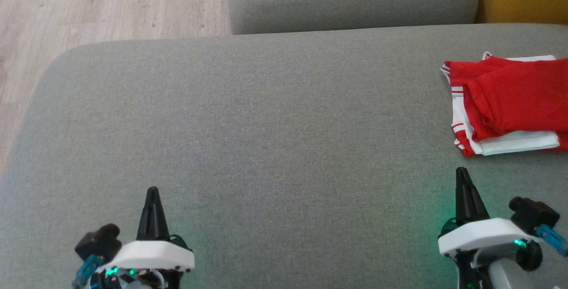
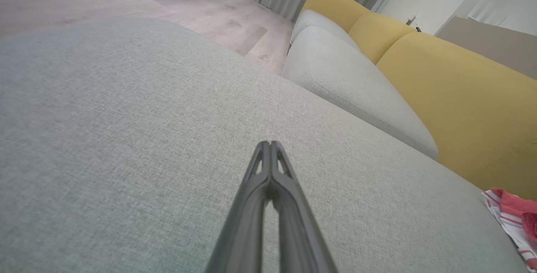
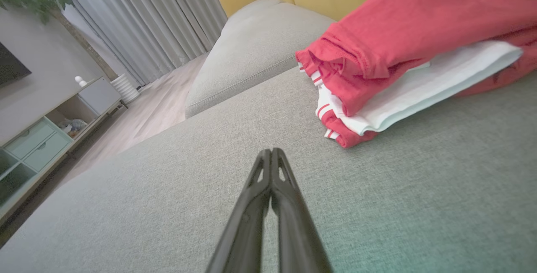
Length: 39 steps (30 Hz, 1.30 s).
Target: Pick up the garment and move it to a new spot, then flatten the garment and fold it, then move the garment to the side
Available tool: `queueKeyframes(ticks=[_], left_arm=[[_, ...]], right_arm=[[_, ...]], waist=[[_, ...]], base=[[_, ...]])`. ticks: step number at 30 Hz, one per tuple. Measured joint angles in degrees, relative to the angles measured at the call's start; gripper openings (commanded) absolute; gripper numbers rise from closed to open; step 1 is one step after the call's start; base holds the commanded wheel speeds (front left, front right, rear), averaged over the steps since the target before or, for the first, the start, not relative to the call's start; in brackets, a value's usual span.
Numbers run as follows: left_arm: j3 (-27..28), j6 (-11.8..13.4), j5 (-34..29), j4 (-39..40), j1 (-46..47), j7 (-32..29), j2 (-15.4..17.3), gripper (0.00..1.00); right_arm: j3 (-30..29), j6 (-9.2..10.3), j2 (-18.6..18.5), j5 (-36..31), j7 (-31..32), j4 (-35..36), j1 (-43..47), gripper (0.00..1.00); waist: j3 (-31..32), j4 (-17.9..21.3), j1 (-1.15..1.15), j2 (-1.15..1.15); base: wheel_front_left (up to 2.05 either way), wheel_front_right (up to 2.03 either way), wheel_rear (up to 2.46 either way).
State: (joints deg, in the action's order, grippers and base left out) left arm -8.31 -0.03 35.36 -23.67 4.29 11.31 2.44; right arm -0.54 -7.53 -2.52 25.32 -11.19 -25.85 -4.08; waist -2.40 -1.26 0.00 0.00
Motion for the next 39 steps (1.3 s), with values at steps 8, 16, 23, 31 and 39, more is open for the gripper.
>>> queueKeyframes(ticks=[8, 16, 23, 31, 39], left_arm=[[1.02, -0.53, 4.14, 0.46, 0.00, -1.24, 0.00, 0.00], [1.66, -0.87, 7.83, 1.05, 0.00, -2.52, 0.00, 0.00], [2.79, -1.51, 11.49, 1.63, 0.00, -3.58, 0.00, 0.00], [3.32, -1.82, 15.71, 1.96, 0.00, -4.82, 0.00, 0.00], [4.63, -2.44, 19.82, 2.48, 0.00, -6.28, 0.00, 0.00]], right_arm=[[-0.41, 0.00, 0.00, 4.94, 1.20, 0.89, 0.00, 0.00], [-0.98, 0.00, 0.00, 9.32, 2.42, 1.40, 0.00, 0.00], [-1.57, -0.01, 0.00, 13.54, 3.44, 2.04, 0.00, 0.00], [-1.98, 0.00, 0.00, 18.47, 4.75, 2.88, 0.00, 0.00], [-2.42, -0.01, 0.00, 23.40, 6.25, 3.34, 0.00, 0.00]], waist=[[0.17, 0.09, 0.00, 0.00], [0.31, 0.18, 0.00, 0.00], [0.45, 0.26, 0.00, 0.00], [0.62, 0.35, 0.00, 0.00], [0.78, 0.44, 0.00, 0.00]], base=[[0.00, 0.00, 0.00], [0.00, 0.00, 0.00], [0.00, 0.00, 0.00], [0.00, 0.00, 0.00], [0.00, 0.00, 0.00]])
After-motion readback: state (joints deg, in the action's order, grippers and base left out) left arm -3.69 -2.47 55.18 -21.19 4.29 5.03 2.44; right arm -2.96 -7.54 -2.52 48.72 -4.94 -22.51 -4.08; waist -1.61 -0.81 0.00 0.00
